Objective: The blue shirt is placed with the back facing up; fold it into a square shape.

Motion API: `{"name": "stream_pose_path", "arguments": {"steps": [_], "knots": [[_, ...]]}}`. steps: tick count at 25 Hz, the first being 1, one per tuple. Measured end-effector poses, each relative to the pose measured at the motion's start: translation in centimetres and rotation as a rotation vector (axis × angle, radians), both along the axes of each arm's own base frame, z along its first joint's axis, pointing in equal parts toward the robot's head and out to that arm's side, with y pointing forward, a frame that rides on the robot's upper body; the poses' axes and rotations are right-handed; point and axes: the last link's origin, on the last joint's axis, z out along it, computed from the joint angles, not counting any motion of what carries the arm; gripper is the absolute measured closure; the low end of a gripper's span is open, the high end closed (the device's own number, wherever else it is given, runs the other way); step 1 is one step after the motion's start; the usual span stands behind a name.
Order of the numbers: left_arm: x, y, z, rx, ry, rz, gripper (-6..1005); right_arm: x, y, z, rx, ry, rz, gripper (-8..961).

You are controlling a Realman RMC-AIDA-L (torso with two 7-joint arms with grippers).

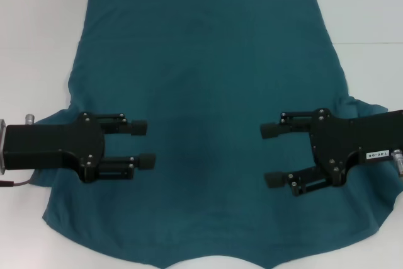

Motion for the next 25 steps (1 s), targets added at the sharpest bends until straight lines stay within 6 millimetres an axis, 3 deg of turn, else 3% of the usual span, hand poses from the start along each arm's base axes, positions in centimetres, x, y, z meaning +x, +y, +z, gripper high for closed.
{"name": "stream_pose_path", "arguments": {"steps": [18, 25], "knots": [[-0.6, -0.2, -0.1, 0.021, -0.003, 0.033, 288, 0.3, 0.0, -0.2, 0.030, 0.007, -0.022, 46], [-2.3, 2.6, 1.1, 0.129, 0.065, 0.288, 290, 1.4, 3.5, -1.5, 0.272, -0.026, -0.242, 47]]}}
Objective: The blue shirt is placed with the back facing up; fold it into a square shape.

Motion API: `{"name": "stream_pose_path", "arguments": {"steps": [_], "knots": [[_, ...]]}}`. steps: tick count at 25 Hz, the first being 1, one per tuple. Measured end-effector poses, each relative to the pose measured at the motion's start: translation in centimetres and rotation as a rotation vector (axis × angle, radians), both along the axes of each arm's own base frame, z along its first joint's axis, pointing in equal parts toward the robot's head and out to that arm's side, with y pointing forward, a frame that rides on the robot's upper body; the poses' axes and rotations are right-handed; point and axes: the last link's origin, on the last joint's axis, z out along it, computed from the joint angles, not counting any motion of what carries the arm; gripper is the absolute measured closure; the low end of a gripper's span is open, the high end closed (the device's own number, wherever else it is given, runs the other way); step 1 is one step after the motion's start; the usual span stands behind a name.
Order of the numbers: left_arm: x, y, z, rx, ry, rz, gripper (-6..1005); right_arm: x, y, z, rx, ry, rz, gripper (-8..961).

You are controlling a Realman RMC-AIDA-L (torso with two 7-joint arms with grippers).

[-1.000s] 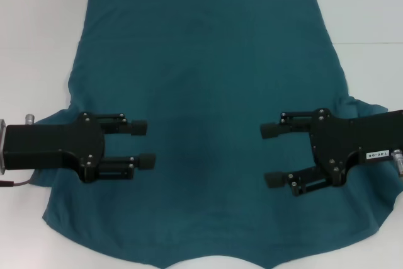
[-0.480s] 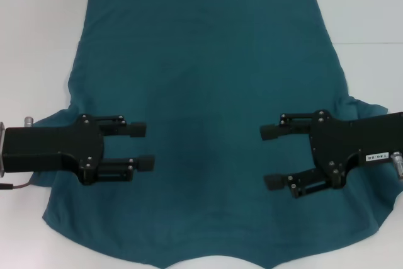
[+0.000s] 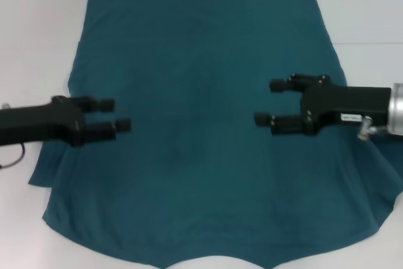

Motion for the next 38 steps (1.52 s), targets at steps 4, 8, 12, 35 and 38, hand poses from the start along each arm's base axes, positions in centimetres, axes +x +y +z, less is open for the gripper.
{"name": "stream_pose_path", "arguments": {"steps": [4, 8, 12, 35, 38], "knots": [[-0.4, 1.8, 1.8, 0.071, 0.041, 0.126, 293, 0.0, 2.0, -0.8, 0.112, -0.045, -0.071, 47], [-0.7, 2.9, 3.1, 0.094, 0.083, 0.250, 295, -0.3, 3.5, -0.4, 0.205, -0.043, -0.097, 47], [-0.5, 3.2, 3.4, 0.051, 0.170, 0.357, 295, -0.8, 5.0, 0.0, 0.280, -0.075, -0.093, 47], [-1.4, 3.1, 2.7, 0.013, 0.510, 0.639, 295, -1.8, 6.6, -1.2, 0.323, -0.183, -0.065, 48], [-1.6, 3.2, 2.4, 0.010, 0.508, 0.645, 296, -1.5, 6.5, -1.4, 0.317, -0.182, -0.072, 48]]}}
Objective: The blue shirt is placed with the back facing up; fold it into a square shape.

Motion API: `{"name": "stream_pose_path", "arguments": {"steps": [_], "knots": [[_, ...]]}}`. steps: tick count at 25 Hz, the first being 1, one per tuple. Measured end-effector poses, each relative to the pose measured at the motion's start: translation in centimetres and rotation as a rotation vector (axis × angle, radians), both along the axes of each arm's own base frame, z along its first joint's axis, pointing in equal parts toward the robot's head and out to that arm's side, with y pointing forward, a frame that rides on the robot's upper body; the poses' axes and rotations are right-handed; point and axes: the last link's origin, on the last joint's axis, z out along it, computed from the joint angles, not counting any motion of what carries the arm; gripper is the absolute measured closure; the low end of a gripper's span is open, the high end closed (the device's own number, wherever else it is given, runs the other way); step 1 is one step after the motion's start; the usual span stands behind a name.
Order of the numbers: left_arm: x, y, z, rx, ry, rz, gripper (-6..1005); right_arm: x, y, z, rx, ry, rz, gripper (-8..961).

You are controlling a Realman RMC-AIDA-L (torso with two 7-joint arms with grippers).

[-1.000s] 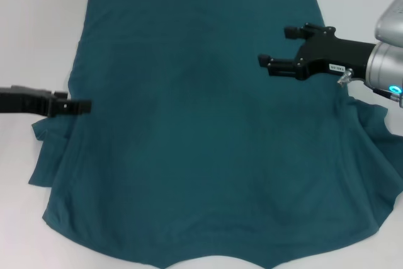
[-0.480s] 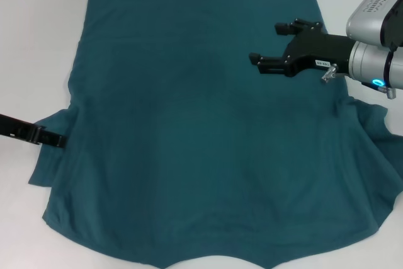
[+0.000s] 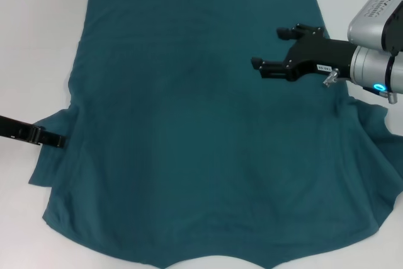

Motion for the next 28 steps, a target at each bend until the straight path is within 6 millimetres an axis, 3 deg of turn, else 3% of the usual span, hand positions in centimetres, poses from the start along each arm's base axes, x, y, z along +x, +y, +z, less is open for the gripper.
{"name": "stream_pose_path", "arguments": {"steps": [28], "knots": [[-1.2, 0.5, -1.5, 0.020, -0.006, 0.019, 327, 0.5, -0.3, -0.3, -0.004, -0.005, -0.007, 54]]}}
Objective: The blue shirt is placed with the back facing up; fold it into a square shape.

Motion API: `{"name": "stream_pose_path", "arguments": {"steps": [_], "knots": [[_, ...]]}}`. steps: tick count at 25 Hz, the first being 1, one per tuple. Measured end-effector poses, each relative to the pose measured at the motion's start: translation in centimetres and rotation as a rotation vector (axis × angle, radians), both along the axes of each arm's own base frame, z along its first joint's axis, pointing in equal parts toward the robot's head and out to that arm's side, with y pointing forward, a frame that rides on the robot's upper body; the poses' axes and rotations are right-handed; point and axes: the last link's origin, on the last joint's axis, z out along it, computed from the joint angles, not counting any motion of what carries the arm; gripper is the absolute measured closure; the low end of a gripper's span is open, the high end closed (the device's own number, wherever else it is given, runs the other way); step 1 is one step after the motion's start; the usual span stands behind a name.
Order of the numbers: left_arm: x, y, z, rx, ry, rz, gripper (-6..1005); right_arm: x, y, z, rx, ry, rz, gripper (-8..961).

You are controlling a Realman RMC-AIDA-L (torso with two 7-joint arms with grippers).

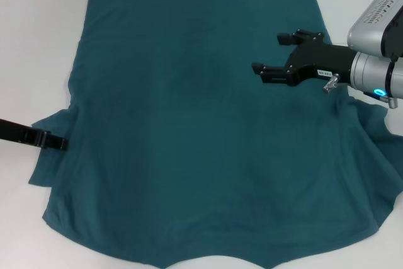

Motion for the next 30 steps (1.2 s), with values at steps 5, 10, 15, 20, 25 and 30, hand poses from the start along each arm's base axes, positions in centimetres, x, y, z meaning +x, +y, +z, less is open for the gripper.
{"name": "stream_pose_path", "arguments": {"steps": [5, 10, 15, 20, 25, 30], "knots": [[0.0, 0.0, -0.1, -0.005, 0.001, -0.002, 401, 0.0, 0.0, 0.1, 0.005, -0.003, 0.001, 53], [-0.1, -0.1, -0.6, -0.024, -0.007, 0.005, 620, -0.1, 0.1, 0.1, 0.006, -0.005, 0.006, 53], [-0.2, -0.2, -0.8, -0.030, -0.015, 0.011, 830, 0.0, 0.1, 0.1, 0.007, -0.003, 0.004, 53], [0.0, -0.2, -0.5, -0.026, -0.038, 0.015, 951, 0.3, -0.1, 0.1, 0.005, -0.002, -0.005, 54], [0.0, -0.4, 0.0, -0.023, -0.078, 0.031, 951, 0.4, -0.2, 0.0, 0.005, 0.000, -0.008, 54], [0.1, -0.5, 0.4, -0.005, -0.122, 0.025, 951, 0.5, -0.2, 0.0, 0.005, -0.003, -0.006, 54]]}}
